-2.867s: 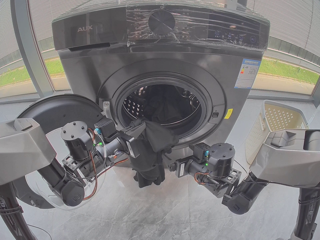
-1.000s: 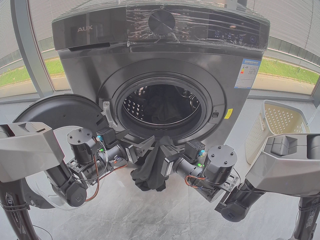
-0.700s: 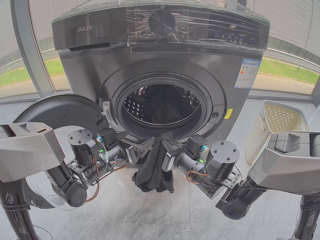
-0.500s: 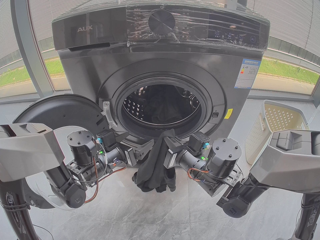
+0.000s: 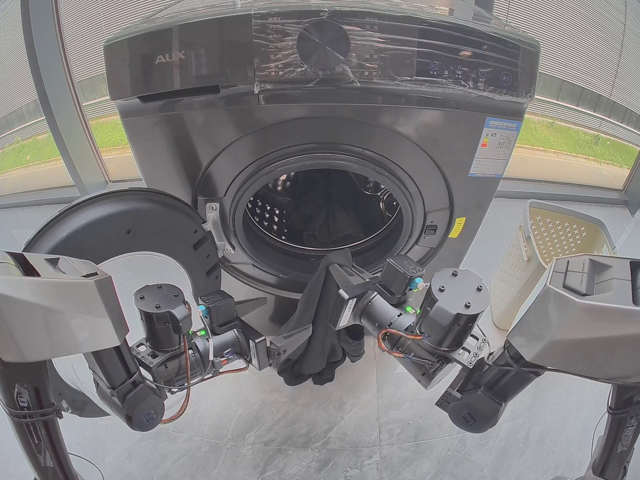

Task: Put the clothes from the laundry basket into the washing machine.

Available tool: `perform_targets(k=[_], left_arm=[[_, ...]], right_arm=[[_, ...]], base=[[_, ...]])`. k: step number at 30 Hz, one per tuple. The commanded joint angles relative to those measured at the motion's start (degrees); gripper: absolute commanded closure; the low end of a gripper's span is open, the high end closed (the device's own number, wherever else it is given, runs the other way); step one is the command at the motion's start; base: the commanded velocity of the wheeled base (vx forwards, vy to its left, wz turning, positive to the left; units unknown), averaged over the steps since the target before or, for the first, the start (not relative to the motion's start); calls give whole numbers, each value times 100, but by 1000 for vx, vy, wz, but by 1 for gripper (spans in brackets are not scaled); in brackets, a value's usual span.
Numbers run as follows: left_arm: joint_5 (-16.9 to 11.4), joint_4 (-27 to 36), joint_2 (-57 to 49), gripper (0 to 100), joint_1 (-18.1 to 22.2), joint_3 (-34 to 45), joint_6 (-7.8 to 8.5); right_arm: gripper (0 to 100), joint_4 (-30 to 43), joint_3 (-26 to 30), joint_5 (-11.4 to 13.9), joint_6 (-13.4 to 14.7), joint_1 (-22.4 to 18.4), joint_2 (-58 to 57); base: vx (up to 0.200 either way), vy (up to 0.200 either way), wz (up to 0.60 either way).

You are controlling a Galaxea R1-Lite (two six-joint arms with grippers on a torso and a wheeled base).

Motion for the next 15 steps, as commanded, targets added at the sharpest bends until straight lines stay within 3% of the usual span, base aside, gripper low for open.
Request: perform_targets(k=[1,8,15], left_arm=[[-17,-2,135,0,0,-153,0],[54,-2,434,0,-18,-874,9],[-8,7,460,0,-44,-1076,-9]], right_arm=[[100,65,37,3,-10,59,-153],[100,56,81,3,-10,129,-197],[100,65,81,3,-10,173,-188]], base=[[0,0,0],[0,0,0],[0,0,0]])
